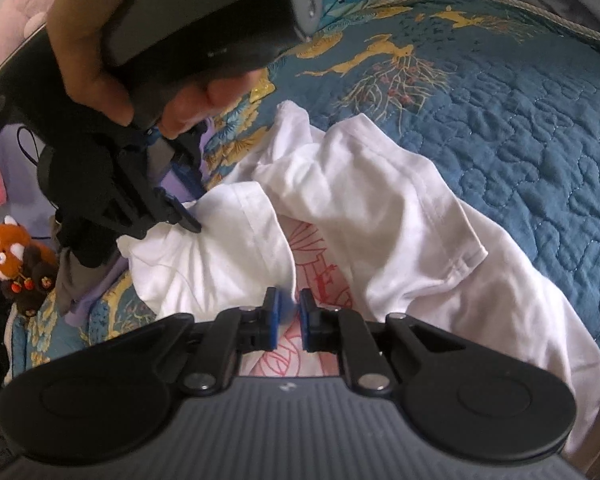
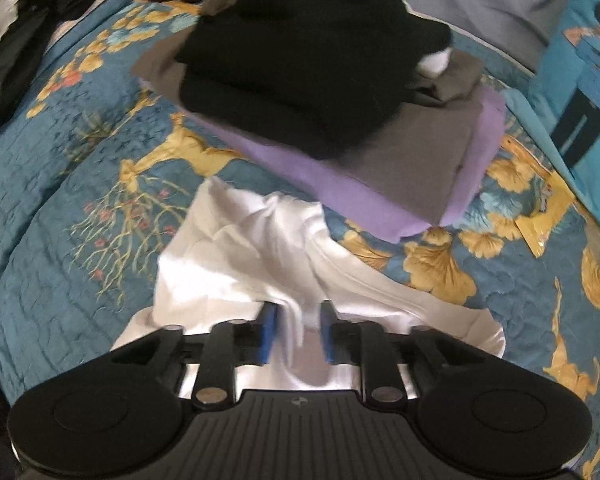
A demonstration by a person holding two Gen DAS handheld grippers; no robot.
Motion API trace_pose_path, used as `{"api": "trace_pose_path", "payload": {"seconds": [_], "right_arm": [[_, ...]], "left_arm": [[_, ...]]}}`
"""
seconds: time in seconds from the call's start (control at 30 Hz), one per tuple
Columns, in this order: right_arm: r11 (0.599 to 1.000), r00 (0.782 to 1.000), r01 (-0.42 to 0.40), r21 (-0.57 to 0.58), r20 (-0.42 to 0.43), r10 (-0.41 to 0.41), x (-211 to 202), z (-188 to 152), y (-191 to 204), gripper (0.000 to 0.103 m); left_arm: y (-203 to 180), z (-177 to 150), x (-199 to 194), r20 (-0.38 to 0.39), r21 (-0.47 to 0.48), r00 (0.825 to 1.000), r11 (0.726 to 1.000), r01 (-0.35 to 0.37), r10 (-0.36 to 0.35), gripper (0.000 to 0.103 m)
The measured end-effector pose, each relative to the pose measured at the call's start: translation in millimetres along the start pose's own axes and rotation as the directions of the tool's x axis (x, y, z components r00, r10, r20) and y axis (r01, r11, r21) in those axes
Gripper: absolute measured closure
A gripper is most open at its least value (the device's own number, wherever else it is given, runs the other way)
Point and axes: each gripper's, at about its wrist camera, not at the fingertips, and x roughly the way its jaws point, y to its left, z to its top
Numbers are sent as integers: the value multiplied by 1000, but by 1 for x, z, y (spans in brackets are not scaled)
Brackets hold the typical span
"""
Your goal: Fold clothes
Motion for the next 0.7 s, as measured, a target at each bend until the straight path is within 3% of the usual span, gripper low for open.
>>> {"api": "trace_pose_path", "payload": {"seconds": [0.07, 0.2, 0.7], "right_arm": [[1000, 1000, 27, 6, 1, -27, 3, -2, 1, 64], [997, 997, 80, 11, -1, -80, 10, -6, 5, 60], [987, 987, 157, -29, 40, -156, 8, -13, 14, 58]], "left_arm": [[-2, 0, 3, -12, 1, 1000, 1000, 1, -1, 87], [-8, 1, 8, -28, 17, 1000, 1000, -6, 6, 86], [-21, -1, 2, -31, 39, 999, 999, -26, 27, 83]]}}
